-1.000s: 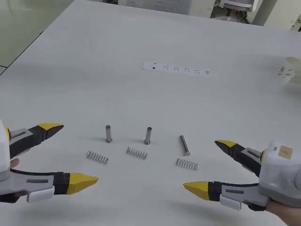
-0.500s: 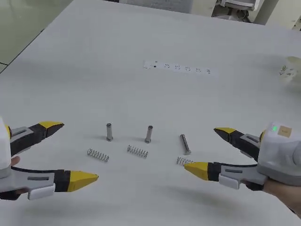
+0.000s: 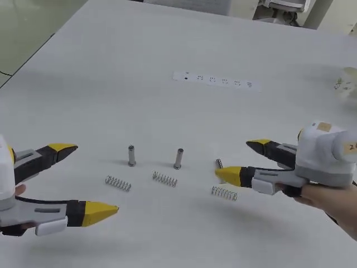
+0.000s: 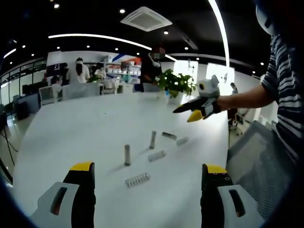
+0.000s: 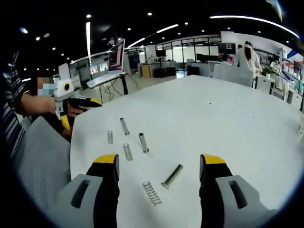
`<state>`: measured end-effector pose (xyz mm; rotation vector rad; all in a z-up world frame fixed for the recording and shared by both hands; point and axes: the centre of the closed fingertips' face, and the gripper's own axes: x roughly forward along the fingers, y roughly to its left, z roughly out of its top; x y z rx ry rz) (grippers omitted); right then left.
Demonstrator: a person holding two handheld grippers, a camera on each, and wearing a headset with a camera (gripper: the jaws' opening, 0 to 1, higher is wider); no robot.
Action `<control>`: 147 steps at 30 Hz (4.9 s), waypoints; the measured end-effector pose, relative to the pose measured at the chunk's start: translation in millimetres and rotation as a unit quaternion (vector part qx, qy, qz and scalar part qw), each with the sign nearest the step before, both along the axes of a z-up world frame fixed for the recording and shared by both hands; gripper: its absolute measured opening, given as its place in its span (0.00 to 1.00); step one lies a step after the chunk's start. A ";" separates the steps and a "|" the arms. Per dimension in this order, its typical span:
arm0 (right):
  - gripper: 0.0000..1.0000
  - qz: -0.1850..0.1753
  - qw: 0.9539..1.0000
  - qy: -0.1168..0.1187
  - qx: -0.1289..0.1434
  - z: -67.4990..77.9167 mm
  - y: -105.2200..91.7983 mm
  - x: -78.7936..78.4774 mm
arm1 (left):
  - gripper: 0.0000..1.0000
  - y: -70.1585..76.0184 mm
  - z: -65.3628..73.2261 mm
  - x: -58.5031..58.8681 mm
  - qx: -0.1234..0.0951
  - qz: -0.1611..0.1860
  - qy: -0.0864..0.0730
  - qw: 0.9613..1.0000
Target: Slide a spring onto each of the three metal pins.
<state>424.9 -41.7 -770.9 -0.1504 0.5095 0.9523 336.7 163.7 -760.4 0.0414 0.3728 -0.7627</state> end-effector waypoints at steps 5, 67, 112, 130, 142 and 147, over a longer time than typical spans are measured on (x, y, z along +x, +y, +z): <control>0.61 0.002 1.000 0.024 -0.014 -10.2 4.1 1.9 | 0.90 0.9 -0.6 -0.2 -0.001 0.001 0.000 1.000; 0.08 -0.107 0.972 0.172 -0.122 -86.8 0.6 34.7 | 0.87 7.2 -4.9 -2.8 -0.001 0.005 0.008 1.000; 0.05 -0.093 0.983 0.120 -0.107 -63.0 -6.7 26.8 | 0.85 0.9 -9.1 -6.0 -0.004 -0.003 0.015 1.000; 0.05 -0.096 0.985 0.104 -0.098 -54.6 -5.9 27.1 | 0.85 -0.9 -8.1 -6.1 -0.002 -0.009 0.015 1.000; 0.05 -0.093 0.986 0.091 -0.103 -50.8 -5.8 24.6 | 0.84 -0.2 -7.9 -9.3 -0.003 -0.010 0.017 1.000; 0.05 -0.094 0.986 0.088 -0.104 -49.7 -6.1 23.2 | 0.85 -1.3 -8.3 -9.4 -0.004 -0.010 0.016 1.000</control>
